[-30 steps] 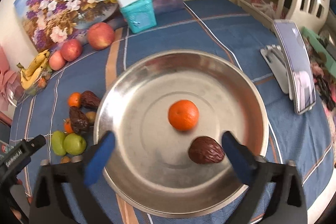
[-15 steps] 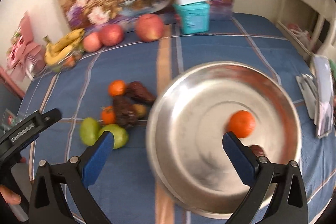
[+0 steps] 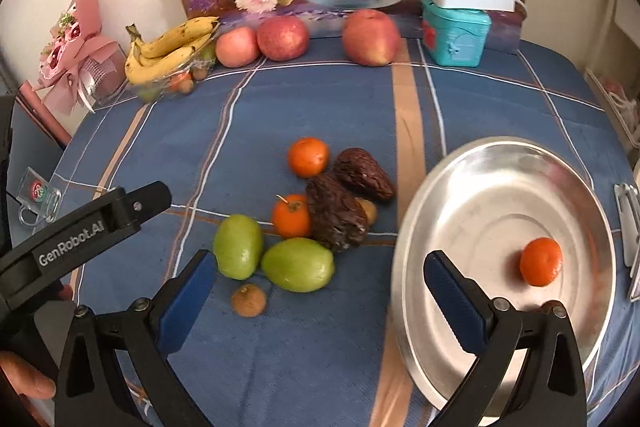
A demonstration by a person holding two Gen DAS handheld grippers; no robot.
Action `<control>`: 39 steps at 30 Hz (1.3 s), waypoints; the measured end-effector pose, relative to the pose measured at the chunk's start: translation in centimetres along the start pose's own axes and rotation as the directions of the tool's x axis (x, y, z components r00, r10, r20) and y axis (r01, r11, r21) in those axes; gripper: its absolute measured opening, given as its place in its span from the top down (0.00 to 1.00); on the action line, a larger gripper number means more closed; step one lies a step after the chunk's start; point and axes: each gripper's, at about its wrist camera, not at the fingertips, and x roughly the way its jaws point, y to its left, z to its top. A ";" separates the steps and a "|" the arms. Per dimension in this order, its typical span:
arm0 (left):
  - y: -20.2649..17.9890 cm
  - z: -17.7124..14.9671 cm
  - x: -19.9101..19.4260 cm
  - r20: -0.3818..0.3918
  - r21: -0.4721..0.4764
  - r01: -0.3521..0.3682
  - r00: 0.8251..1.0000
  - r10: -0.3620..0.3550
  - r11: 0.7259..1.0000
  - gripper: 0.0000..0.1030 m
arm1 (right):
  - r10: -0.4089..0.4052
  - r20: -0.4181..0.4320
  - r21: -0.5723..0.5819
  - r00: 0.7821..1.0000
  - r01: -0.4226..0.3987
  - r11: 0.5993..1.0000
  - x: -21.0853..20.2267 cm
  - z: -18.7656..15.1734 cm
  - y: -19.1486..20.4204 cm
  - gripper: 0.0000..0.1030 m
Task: Organize fruits
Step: 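Withdraw both open tools from the bowl back toward the fruit pile, then grasp the large green pear with the right tool while the left tool grasps the small green lime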
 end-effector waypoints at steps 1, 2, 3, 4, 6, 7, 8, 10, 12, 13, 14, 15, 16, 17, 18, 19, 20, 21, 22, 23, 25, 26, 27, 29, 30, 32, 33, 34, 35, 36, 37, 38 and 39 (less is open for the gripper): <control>0.0 0.1 0.1 -0.003 0.000 0.012 1.000 -0.012 1.000 0.00 | 0.000 -0.002 -0.006 1.000 0.000 1.000 0.1 0.1 0.2 0.00; -0.2 0.3 0.3 -0.009 0.006 0.029 1.000 -0.029 1.000 0.00 | -0.005 -0.005 -0.010 1.000 0.005 1.000 0.2 0.2 0.3 0.00; -0.4 0.4 0.4 -0.011 0.015 0.038 0.999 -0.038 0.999 0.00 | -0.007 -0.005 -0.014 1.000 0.007 1.000 0.2 0.3 0.4 0.01; -0.6 0.6 0.6 -0.013 0.023 0.044 0.999 -0.044 0.999 0.00 | -0.003 -0.007 -0.020 1.000 0.003 1.000 0.4 0.4 0.6 0.01; -0.9 0.8 1.0 -0.028 0.034 0.057 0.998 -0.056 0.998 0.00 | 0.002 -0.014 -0.024 1.000 -0.002 1.000 0.7 0.7 0.7 0.01; -1.0 0.8 1.2 -0.037 0.035 0.067 0.997 -0.066 0.997 0.00 | 0.004 -0.016 -0.027 1.000 -0.005 1.000 0.8 0.8 0.8 0.02; -1.0 0.8 1.2 -0.042 0.035 0.078 0.996 -0.077 0.996 0.00 | 0.005 -0.016 -0.030 1.000 -0.005 1.000 0.9 0.9 0.9 0.04; -1.3 0.8 1.3 -0.060 0.037 0.088 0.995 -0.086 0.995 0.00 | 0.007 -0.014 -0.038 1.000 -0.007 0.999 1.1 1.2 1.0 0.09; -1.3 0.6 1.3 -0.073 0.030 0.090 0.993 -0.088 0.996 0.00 | 0.006 -0.014 -0.041 1.000 -0.006 0.999 1.3 1.4 1.0 0.12; -1.3 0.6 1.3 -0.076 0.026 0.101 0.992 -0.099 0.995 0.01 | 0.008 -0.020 -0.039 1.000 -0.009 0.999 1.5 1.5 0.9 0.12; -1.3 0.6 1.4 -0.082 0.024 0.113 0.990 -0.110 0.993 0.01 | 0.010 -0.023 -0.037 1.000 -0.011 0.999 1.6 1.5 0.9 0.13; -1.4 0.4 1.5 -0.092 0.026 0.119 0.989 -0.116 0.993 0.01 | 0.011 -0.029 -0.034 1.000 -0.012 0.999 1.9 1.5 0.8 0.14; -1.5 0.3 1.6 -0.100 0.028 0.119 0.988 -0.116 0.992 0.02 | 0.014 -0.031 -0.033 0.999 -0.015 0.999 2.0 1.5 0.7 0.19; -1.6 0.2 1.8 -0.111 0.027 0.122 0.987 -0.118 0.992 0.05 | 0.015 -0.033 -0.033 0.999 -0.016 0.999 2.0 1.5 0.7 0.25; -1.6 0.0 2.0 -0.128 0.018 0.135 0.983 -0.131 0.991 0.08 | 0.016 -0.037 -0.032 0.999 -0.017 0.999 2.1 1.5 0.6 0.26; -1.7 -0.1 2.4 -0.148 0.005 0.150 0.978 -0.148 0.989 0.13 | 0.016 -0.041 -0.030 0.999 -0.017 0.999 2.2 1.5 0.6 0.27; -1.7 -0.4 2.8 -0.169 -0.009 0.169 0.971 -0.168 0.986 0.16 | 0.017 -0.044 -0.025 0.999 -0.018 1.000 2.3 1.4 0.5 0.27; -1.7 -0.6 3.3 -0.192 -0.025 0.189 0.963 -0.190 0.982 0.18 | 0.020 -0.048 -0.024 0.999 -0.021 0.999 2.4 1.3 0.5 0.27; -1.8 -0.9 3.7 -0.210 -0.035 0.201 0.956 -0.204 0.979 0.22 | 0.024 -0.054 -0.027 0.998 -0.026 0.999 2.6 1.2 0.5 0.28; -1.9 -1.1 4.0 -0.227 -0.042 0.211 0.950 -0.215 0.977 0.23 | 0.025 -0.060 -0.030 0.998 -0.027 0.999 2.7 1.1 0.6 0.31; -2.1 -1.6 4.6 -0.254 -0.051 0.217 0.941 -0.222 0.975 0.25 | 0.020 -0.078 -0.038 0.997 -0.023 0.999 3.2 0.7 0.7 0.33; -2.2 -1.7 4.8 -0.266 -0.054 0.216 0.938 -0.223 0.975 0.28 | 0.016 -0.084 -0.038 0.996 -0.019 0.999 3.5 0.6 0.6 0.33; -2.2 -1.9 5.0 -0.278 -0.057 0.213 0.935 -0.220 0.975 0.29 | 0.014 -0.091 -0.037 0.996 -0.017 0.999 3.7 0.5 0.6 0.33; -2.3 -2.2 5.2 -0.288 -0.057 0.208 0.933 -0.216 0.976 0.35 | 0.018 -0.111 -0.030 0.994 -0.021 0.999 4.2 0.1 0.5 0.33; -2.3 -2.3 5.2 -0.291 -0.060 0.213 0.931 -0.221 0.975 0.36 | 0.018 -0.116 -0.031 0.993 -0.021 0.999 4.4 0.0 0.4 0.33; -2.3 -2.4 5.1 -0.295 -0.068 0.223 0.927 -0.233 0.973 0.44 | 0.016 -0.128 -0.035 0.992 -0.021 0.999 4.7 -0.2 0.5 0.34; -2.4 -2.5 5.0 -0.298 -0.075 0.238 0.922 -0.249 0.968 0.47 | 0.017 -0.131 -0.035 0.991 -0.022 0.999 4.8 -0.3 0.5 0.34; -2.4 -2.6 4.9 -0.300 -0.081 0.251 0.917 -0.264 0.964 0.57 | 0.018 -0.136 -0.035 0.991 -0.023 0.999 5.0 -0.4 0.6 0.34; -2.5 -2.6 5.0 -0.304 -0.087 0.261 0.912 -0.276 0.961 0.58 | 0.019 -0.138 -0.036 0.990 -0.024 0.999 5.0 -0.5 0.6 0.35; -2.7 -2.6 4.9 -0.302 -0.079 0.259 0.914 -0.271 0.963 0.58 | 0.018 -0.139 -0.038 0.990 -0.024 0.999 5.1 -0.5 0.7 0.35; -2.8 -2.6 4.9 -0.301 -0.072 0.259 0.915 -0.268 0.963 0.58 | 0.017 -0.139 -0.040 0.990 -0.023 0.999 5.1 -0.5 0.7 0.35; -2.9 -2.6 4.8 -0.300 -0.070 0.258 0.916 -0.267 0.964 0.58 | 0.016 -0.138 -0.041 0.990 -0.022 0.999 5.1 -0.5 0.7 0.35; -2.8 -2.6 4.8 -0.299 -0.077 0.260 0.915 -0.271 0.963 0.58 | 0.017 -0.138 -0.042 0.990 -0.023 0.999 5.1 -0.6 0.7 0.35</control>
